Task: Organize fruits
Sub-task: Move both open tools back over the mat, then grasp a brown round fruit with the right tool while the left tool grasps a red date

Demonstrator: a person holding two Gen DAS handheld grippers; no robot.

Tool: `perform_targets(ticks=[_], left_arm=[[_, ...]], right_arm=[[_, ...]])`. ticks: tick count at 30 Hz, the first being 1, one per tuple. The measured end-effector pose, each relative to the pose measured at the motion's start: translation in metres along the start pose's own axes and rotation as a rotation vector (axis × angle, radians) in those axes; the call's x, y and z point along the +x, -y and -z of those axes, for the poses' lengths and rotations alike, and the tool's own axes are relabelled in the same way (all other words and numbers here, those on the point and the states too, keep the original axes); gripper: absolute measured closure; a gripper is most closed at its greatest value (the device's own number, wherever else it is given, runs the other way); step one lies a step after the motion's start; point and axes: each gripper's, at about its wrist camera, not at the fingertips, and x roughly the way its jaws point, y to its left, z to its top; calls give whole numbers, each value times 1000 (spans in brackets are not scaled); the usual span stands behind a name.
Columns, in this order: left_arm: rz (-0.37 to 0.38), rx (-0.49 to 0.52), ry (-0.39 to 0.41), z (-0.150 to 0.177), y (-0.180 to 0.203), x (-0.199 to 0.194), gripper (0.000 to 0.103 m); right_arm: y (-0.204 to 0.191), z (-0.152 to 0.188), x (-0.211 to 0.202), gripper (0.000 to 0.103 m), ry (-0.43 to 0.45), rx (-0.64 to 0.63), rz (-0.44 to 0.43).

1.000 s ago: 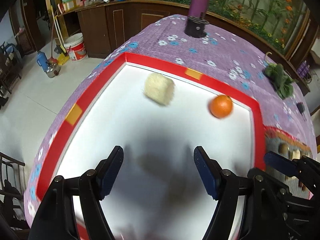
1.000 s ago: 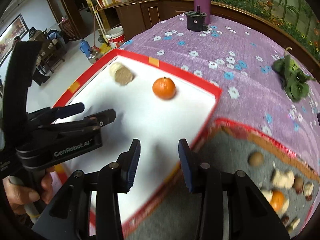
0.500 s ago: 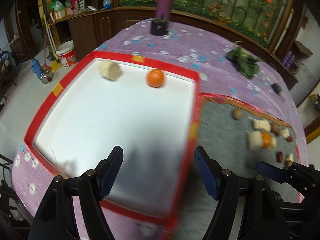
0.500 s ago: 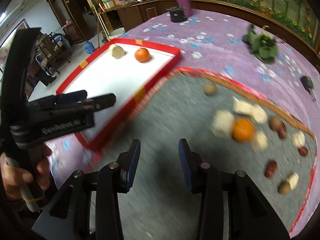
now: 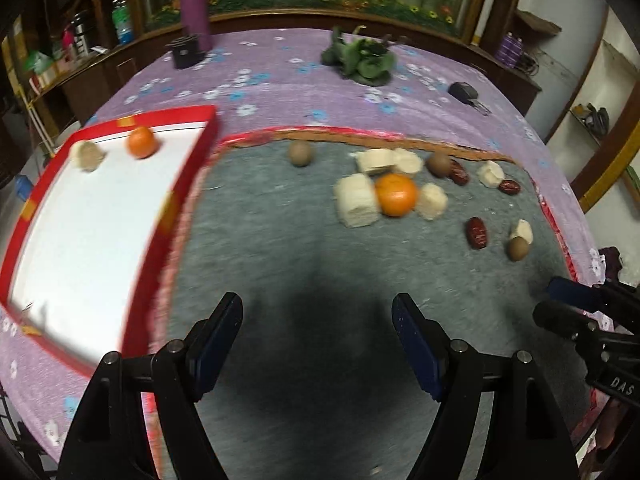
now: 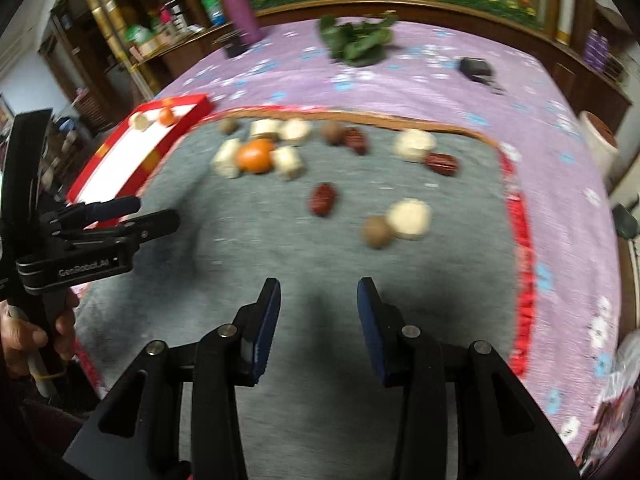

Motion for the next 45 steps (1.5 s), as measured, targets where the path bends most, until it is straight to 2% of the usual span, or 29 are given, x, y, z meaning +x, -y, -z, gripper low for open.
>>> perform_targets(ticks=[4, 6, 12, 15, 20, 27, 30, 31, 34, 42, 45], left_arm=[[5, 21, -13, -1, 18, 7, 26], [3, 28, -14, 0, 22, 8, 26], [-10, 4, -19, 1, 21, 8, 26], [-18, -8, -18, 1, 18, 7, 26], [-18, -33, -5, 2, 15, 3, 26], [-17, -34, -6, 0, 16, 3, 26], [0, -28, -6, 0, 19, 4, 26], [7, -22, -7, -1, 22, 4, 26], [35, 4, -10, -3, 33, 5, 26], [152, 82, -13, -19, 82, 14, 26], [165, 91, -13, -25, 96, 21, 26]], right_arm=[[28, -6, 6, 61, 8, 62, 19], [37, -9, 13, 60, 1, 78, -2], [47, -21, 30, 60, -2, 63, -7], [46, -23, 30, 60, -2, 58, -29], [36, -20, 25, 60, 23, 57, -118], [26, -30, 47, 61, 0, 20, -115], [24, -32, 49, 68, 8, -2, -101], [25, -33, 49, 79, 12, -6, -95], [31, -32, 50, 79, 9, 3, -111], [45, -16, 21, 80, 39, -25, -60], [52, -8, 13, 79, 39, -33, -29]])
